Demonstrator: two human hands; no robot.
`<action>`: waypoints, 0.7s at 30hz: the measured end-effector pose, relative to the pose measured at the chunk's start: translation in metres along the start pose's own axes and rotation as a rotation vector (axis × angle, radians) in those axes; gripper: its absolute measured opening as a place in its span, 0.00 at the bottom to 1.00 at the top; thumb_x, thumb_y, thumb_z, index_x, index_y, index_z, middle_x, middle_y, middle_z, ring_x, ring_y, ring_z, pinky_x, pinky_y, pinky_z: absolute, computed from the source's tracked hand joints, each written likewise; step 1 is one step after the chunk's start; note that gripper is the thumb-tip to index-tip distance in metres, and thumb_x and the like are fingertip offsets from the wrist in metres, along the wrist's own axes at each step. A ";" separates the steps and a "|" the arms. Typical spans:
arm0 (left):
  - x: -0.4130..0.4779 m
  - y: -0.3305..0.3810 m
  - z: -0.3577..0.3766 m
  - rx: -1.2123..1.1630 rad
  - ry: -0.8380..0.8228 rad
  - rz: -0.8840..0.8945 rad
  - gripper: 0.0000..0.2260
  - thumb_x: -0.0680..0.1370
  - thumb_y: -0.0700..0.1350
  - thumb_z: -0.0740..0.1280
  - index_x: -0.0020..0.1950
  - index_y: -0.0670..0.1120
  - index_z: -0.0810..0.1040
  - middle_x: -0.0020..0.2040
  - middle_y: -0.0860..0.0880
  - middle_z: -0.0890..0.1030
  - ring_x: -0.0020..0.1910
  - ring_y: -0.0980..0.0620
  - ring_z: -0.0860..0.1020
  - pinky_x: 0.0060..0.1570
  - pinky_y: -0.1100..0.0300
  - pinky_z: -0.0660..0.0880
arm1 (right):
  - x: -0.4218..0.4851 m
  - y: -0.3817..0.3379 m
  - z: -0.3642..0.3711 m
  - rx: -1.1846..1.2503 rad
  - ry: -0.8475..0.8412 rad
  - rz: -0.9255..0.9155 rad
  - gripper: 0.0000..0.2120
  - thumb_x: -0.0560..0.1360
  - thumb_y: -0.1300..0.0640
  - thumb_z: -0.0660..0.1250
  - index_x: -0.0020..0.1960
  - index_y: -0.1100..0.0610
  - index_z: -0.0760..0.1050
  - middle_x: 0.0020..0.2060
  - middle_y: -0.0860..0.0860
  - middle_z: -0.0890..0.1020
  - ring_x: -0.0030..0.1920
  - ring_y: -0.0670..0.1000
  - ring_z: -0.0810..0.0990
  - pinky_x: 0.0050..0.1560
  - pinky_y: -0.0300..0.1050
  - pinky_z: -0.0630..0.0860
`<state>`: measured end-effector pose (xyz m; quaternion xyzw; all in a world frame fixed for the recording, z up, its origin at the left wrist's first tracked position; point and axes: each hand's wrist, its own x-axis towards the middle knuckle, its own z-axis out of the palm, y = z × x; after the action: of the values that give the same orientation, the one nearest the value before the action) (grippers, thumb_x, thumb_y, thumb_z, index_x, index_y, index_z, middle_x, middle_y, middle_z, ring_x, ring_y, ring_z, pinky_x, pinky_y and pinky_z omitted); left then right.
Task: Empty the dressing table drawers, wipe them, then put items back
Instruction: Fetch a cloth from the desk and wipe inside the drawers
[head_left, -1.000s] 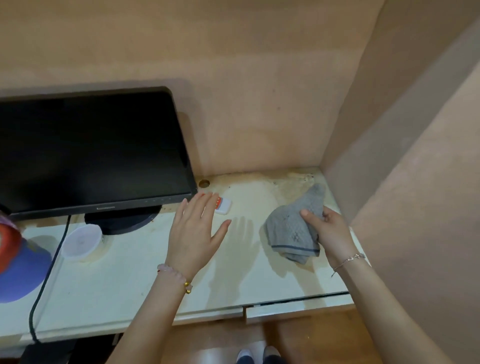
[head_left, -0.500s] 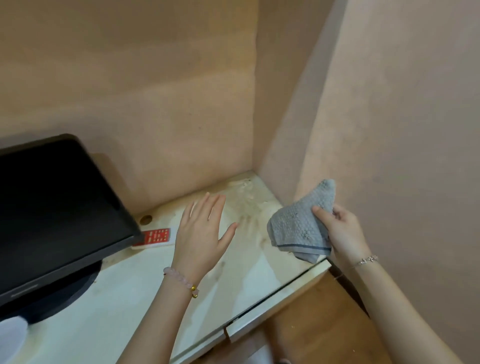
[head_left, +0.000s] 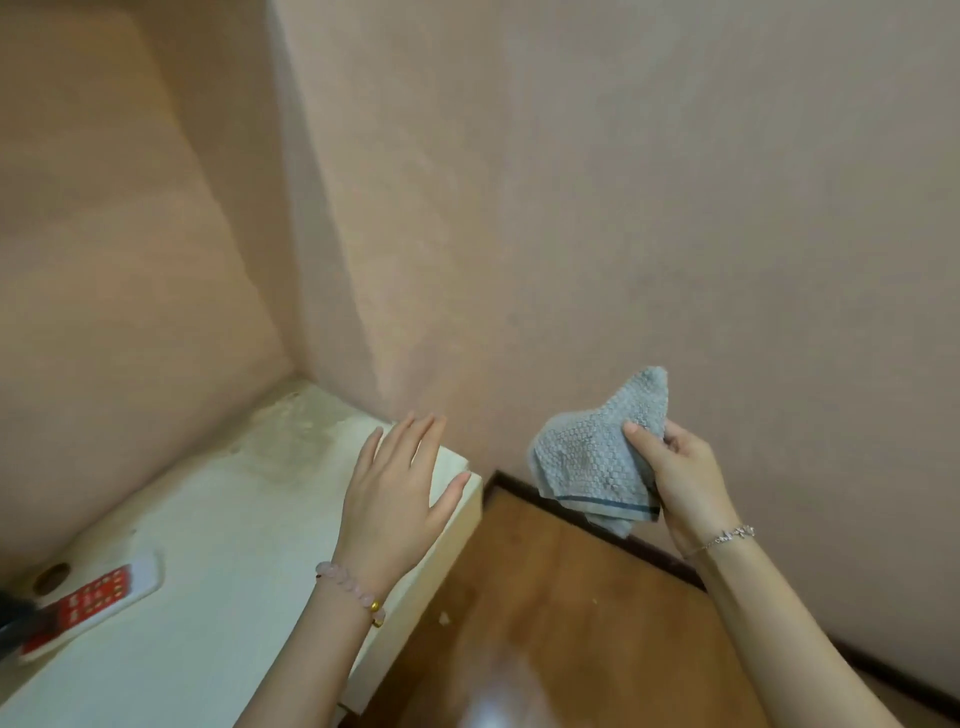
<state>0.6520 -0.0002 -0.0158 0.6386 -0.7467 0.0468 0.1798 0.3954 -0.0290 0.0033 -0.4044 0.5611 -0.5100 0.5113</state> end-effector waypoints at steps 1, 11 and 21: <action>-0.002 0.014 0.003 -0.021 -0.012 0.046 0.27 0.77 0.59 0.54 0.67 0.42 0.72 0.65 0.47 0.76 0.67 0.47 0.71 0.67 0.53 0.58 | -0.011 0.004 -0.017 0.005 0.039 0.009 0.08 0.76 0.58 0.65 0.51 0.62 0.78 0.44 0.58 0.84 0.44 0.56 0.84 0.47 0.54 0.81; -0.013 0.143 0.026 -0.145 -0.058 0.422 0.28 0.78 0.59 0.52 0.70 0.43 0.69 0.68 0.48 0.72 0.70 0.49 0.66 0.70 0.50 0.60 | -0.123 0.028 -0.155 0.041 0.434 0.016 0.08 0.76 0.57 0.66 0.50 0.61 0.78 0.46 0.58 0.84 0.48 0.56 0.83 0.51 0.54 0.79; 0.015 0.294 0.056 -0.314 -0.116 0.863 0.27 0.78 0.58 0.53 0.69 0.42 0.70 0.67 0.47 0.74 0.69 0.48 0.68 0.69 0.48 0.63 | -0.203 0.034 -0.255 0.120 0.899 0.010 0.06 0.76 0.56 0.65 0.49 0.57 0.79 0.46 0.55 0.85 0.48 0.55 0.83 0.54 0.57 0.78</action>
<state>0.3535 0.0219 -0.0159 0.2360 -0.9511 -0.0322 0.1966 0.1768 0.2147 -0.0082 -0.1097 0.6989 -0.6641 0.2419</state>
